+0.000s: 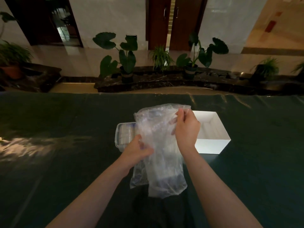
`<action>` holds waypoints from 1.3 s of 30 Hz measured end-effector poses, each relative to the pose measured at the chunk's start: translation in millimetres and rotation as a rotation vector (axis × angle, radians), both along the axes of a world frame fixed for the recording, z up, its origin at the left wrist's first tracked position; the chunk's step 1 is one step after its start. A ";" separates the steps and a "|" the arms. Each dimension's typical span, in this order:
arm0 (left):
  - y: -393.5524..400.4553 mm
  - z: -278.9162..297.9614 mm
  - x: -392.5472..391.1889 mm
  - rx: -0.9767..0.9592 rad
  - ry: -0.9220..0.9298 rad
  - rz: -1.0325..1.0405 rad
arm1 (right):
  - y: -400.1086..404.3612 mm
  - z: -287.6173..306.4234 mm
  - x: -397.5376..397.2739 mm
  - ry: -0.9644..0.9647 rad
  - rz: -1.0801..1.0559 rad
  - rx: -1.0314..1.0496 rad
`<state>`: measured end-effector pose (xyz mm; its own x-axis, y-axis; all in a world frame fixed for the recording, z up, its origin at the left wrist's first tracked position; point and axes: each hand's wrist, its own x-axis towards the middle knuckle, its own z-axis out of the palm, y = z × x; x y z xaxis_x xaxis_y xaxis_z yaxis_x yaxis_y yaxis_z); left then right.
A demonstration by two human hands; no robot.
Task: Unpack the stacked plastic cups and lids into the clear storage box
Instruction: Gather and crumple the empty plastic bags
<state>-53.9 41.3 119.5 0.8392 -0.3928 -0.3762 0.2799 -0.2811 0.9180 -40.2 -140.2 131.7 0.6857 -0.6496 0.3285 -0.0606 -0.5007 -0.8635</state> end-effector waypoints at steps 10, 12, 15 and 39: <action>33.9 -7.5 22.2 -0.359 0.170 0.212 | -30.6 -12.5 -30.4 0.324 0.786 0.698; 36.7 -6.6 25.7 -0.405 0.139 0.197 | -22.7 -19.5 -37.9 0.498 0.892 0.631; 43.3 -4.3 25.3 -0.410 0.103 0.129 | -9.8 -23.9 -39.7 0.468 0.781 0.612; 64.8 -28.6 15.2 -0.334 0.346 0.256 | -10.3 -45.6 -43.4 0.348 0.758 0.448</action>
<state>-38.7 106.1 90.9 0.7729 -0.3373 -0.5375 0.6031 0.1269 0.7875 -83.6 -150.4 86.1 0.9893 -0.0071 -0.1459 -0.1455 -0.1382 -0.9797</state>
